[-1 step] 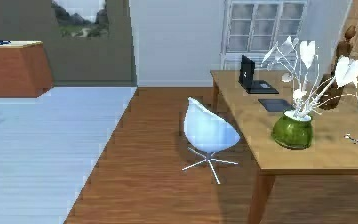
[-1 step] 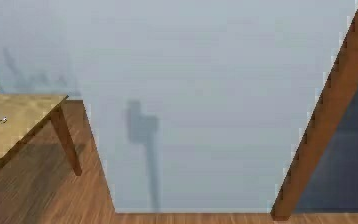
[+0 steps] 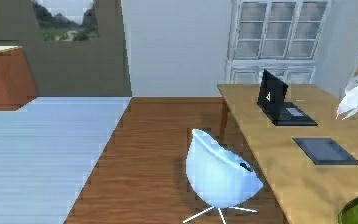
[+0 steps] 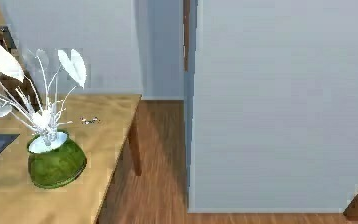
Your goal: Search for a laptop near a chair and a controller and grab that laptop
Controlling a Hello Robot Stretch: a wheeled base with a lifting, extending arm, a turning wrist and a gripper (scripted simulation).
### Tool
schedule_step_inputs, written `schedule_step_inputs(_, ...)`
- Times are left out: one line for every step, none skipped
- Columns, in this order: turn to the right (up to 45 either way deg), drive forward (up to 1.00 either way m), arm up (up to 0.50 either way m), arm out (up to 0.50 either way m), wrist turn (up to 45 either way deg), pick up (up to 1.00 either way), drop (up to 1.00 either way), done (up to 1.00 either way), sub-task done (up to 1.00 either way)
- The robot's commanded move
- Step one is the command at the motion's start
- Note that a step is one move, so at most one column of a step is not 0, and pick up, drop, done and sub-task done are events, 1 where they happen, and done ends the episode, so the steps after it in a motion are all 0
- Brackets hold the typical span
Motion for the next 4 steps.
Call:
schedule_step_inputs(-36.0,0.0,0.0,0.0,0.0,0.0,0.0,0.0,0.0)
schedule_step_inputs(0.0,0.2,0.0,0.0,0.0,0.0,0.0,0.0,0.0)
schedule_step_inputs(-15.0,0.0,0.0,0.0,0.0,0.0,0.0,0.0,0.0)
schedule_step_inputs(39.0,0.0,0.0,0.0,0.0,0.0,0.0,0.0,0.0)
